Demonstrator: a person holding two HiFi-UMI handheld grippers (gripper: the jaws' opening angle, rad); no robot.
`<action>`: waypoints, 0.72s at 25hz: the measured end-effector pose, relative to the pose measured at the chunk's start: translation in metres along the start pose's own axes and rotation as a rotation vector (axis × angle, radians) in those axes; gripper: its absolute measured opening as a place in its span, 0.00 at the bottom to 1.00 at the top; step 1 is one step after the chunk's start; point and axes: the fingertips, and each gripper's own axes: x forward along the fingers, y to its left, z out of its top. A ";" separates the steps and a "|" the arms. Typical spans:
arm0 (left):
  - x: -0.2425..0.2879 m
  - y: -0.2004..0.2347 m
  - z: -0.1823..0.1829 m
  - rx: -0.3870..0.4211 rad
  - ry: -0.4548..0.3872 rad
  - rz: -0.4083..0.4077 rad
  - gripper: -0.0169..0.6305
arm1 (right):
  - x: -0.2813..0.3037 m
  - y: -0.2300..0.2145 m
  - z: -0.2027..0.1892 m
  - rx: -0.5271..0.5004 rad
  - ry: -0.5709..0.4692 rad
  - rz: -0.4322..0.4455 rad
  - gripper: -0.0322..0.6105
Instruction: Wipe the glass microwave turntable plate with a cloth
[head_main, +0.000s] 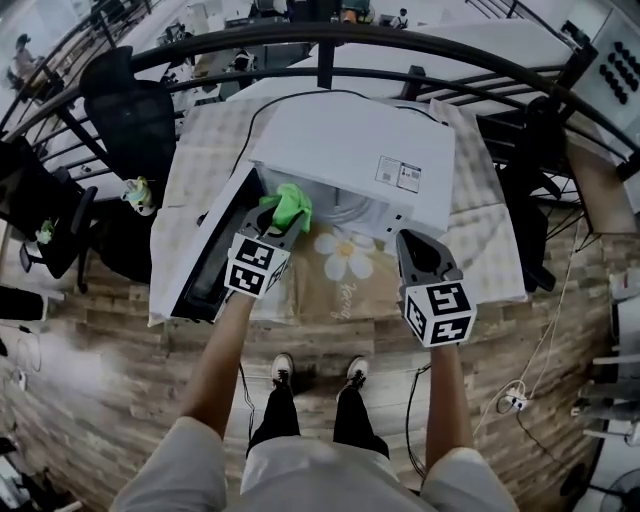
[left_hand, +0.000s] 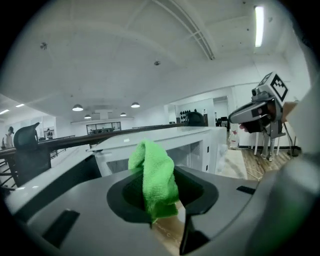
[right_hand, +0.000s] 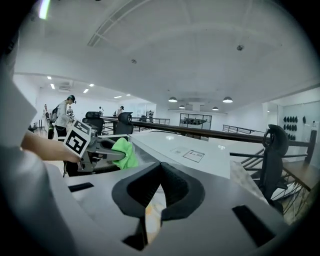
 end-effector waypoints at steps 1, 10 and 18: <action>0.011 0.003 -0.010 -0.007 0.006 0.009 0.25 | 0.004 0.001 -0.007 -0.012 0.014 0.010 0.07; 0.107 0.034 -0.088 -0.019 0.103 0.064 0.25 | 0.034 0.012 -0.076 0.073 0.069 0.003 0.07; 0.133 0.019 -0.106 0.014 0.167 0.041 0.24 | 0.045 0.009 -0.106 0.090 0.107 -0.029 0.07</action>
